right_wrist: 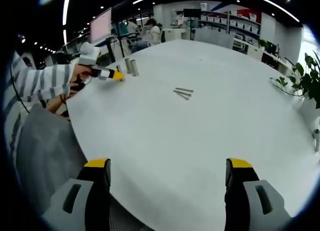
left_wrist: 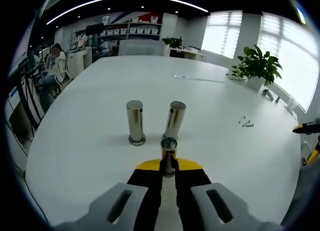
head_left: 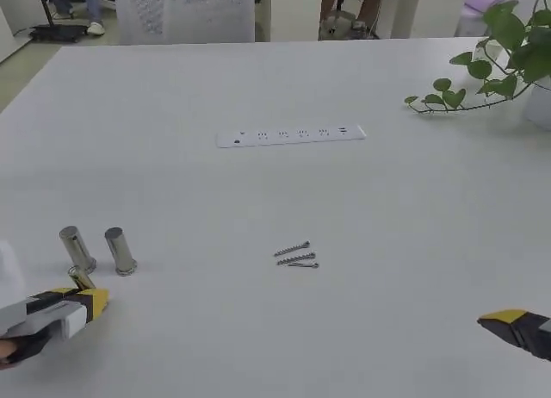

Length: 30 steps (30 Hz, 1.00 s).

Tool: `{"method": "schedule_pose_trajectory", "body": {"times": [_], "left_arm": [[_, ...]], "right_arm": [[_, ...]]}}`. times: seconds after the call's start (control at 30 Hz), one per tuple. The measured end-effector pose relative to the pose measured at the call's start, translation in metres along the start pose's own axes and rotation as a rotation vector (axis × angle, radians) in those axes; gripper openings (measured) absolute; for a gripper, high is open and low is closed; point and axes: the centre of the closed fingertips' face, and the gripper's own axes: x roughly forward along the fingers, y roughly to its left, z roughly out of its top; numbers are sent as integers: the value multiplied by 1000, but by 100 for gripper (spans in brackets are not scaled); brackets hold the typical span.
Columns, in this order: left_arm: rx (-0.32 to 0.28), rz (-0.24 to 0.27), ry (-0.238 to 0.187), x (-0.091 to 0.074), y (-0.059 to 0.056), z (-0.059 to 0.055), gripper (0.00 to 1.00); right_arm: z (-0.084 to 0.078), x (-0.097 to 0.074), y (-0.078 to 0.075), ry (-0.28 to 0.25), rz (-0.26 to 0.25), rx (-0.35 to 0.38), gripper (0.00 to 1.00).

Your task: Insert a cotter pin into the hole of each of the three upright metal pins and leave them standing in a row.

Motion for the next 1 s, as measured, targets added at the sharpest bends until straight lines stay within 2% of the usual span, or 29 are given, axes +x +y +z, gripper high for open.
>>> {"method": "schedule_pose_trajectory", "body": {"times": [0.33,0.4,0.5,0.6,0.67,0.7,0.8,1.0], "left_arm": [[28,-17,-12,-9,-4,1,7],[7,-41,-26,-11,-7,4,7],[51,-67,-37,-15,-13,9,7],[34,-99,-62,-19,-19,13,7],[76,-122,-66,-21,-24,16,7],[79,-135,-67,-22,-27,17,7],[124,-194,-92,-29,-40,24,7],[225,-266,-85,-37,-59,31,7]], "right_arm": [[0,-1,2,-4,4,-4,96],[0,-1,2,-6,6,-5,96],[1,-1,3,-9,9,-7,96],[1,-1,4,-10,10,-9,96],[1,-1,4,-10,10,-9,96],[1,-1,4,-11,10,-8,96],[1,-1,4,-9,11,-9,96],[0,-2,5,-8,14,-11,96]]}}
